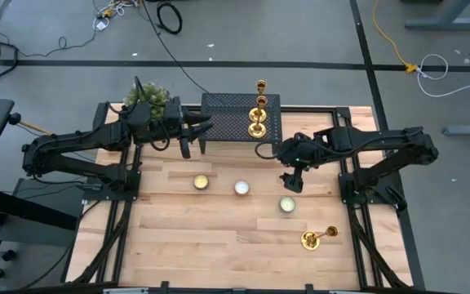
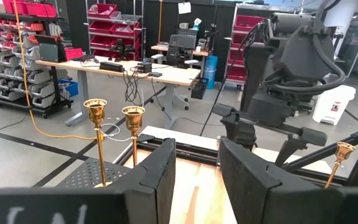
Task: Pick & Place candle stick holders
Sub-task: Move the patterned blue scented candle to the middle left of the table
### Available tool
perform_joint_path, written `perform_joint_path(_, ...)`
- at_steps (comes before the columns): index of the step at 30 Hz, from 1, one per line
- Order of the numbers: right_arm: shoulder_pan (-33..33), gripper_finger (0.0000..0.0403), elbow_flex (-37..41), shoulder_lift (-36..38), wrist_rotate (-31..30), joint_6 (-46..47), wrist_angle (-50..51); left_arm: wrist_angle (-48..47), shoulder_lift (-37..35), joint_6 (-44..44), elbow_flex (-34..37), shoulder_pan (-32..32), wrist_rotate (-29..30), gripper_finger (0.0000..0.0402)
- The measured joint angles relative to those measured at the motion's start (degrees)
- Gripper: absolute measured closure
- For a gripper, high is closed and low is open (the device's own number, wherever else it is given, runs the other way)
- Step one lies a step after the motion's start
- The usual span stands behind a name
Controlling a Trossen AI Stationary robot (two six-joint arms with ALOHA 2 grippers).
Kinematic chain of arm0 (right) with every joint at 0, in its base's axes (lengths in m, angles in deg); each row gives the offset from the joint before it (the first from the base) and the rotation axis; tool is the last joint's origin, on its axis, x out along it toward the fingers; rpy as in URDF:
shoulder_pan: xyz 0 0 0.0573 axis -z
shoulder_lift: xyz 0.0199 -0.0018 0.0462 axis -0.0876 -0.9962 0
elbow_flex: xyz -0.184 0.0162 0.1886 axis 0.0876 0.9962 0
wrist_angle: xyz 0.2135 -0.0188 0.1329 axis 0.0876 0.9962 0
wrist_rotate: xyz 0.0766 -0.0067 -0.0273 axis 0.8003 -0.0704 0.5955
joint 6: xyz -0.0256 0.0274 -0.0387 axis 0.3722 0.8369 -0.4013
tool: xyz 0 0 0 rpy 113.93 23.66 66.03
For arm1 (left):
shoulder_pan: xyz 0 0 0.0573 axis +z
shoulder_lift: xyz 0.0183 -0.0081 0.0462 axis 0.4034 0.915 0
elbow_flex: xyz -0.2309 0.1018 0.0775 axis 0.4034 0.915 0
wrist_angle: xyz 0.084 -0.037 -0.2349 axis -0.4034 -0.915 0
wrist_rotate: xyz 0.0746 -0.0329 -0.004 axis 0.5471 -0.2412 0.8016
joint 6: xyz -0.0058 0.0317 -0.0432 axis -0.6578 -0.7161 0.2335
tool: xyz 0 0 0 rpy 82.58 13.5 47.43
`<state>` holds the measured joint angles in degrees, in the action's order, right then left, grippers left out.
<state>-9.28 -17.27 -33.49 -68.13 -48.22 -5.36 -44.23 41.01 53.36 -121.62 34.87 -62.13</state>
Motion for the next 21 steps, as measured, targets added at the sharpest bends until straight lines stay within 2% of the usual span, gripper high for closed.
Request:
perform_joint_path(8,-1.5,0.0042,3.57,0.04,-0.33,0.89,-1.39,-0.01,0.0,-0.01,0.0,0.01,0.0,0.0273)
perform_joint_path(21,-3.39,0.0042,15.05,0.07,7.04,5.79,-7.36,-0.04,0.02,-0.11,0.0,0.01,0.0,0.0273)
